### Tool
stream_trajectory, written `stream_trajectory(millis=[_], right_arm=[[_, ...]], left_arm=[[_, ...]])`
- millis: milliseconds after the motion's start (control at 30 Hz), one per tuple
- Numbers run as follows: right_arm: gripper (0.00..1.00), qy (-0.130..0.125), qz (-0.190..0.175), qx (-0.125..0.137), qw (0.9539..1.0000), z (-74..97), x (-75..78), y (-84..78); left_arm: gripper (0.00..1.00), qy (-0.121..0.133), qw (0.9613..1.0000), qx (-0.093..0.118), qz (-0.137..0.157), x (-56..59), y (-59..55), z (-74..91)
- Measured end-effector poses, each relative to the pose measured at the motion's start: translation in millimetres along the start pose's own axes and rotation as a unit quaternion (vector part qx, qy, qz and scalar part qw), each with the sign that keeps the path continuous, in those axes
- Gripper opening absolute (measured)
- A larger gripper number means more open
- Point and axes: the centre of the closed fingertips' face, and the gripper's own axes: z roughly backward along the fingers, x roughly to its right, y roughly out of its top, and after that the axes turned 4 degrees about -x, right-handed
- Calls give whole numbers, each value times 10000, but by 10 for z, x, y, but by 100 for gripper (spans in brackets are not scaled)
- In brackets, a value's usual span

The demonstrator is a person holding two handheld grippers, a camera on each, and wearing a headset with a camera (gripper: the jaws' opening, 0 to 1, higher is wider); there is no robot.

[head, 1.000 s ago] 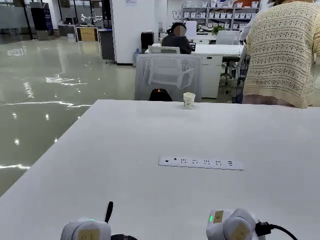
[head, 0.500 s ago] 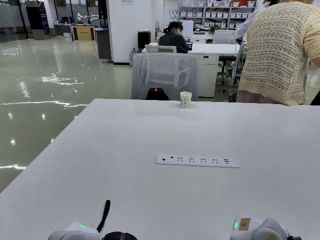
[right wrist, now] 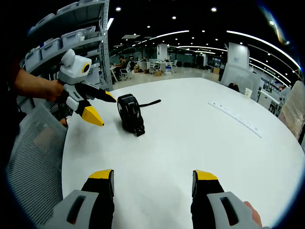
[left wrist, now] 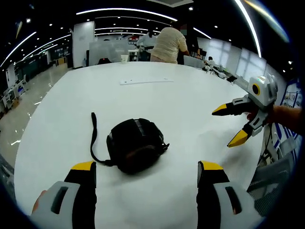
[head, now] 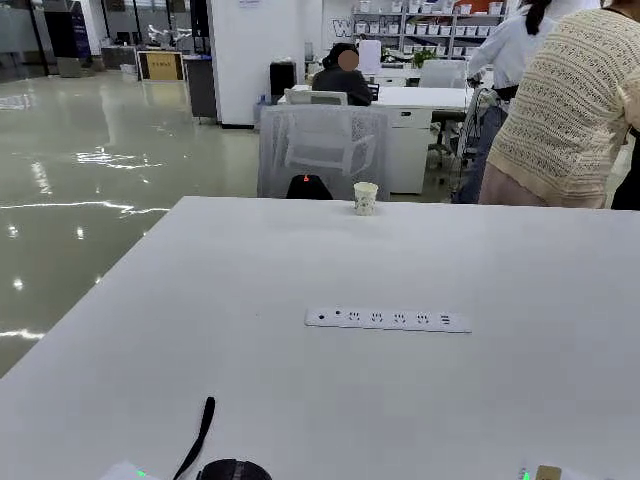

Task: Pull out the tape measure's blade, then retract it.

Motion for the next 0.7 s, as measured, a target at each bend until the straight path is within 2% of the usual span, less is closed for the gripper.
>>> stream_trajectory(millis=[367, 500, 700], right_arm=[[73, -307, -286, 182, 9990, 183, -66, -82], [75, -406, -323, 256, 9983, 249, -113, -113], [80, -543, -426, 296, 9972, 315, -169, -199]], left_arm=[[92, -274, 9986, 420, -178, 91, 26, 157], [93, -307, 9983, 424, -273, 126, -3, 194], [96, -398, 9969, 544, -401, 180, -56, 270]])
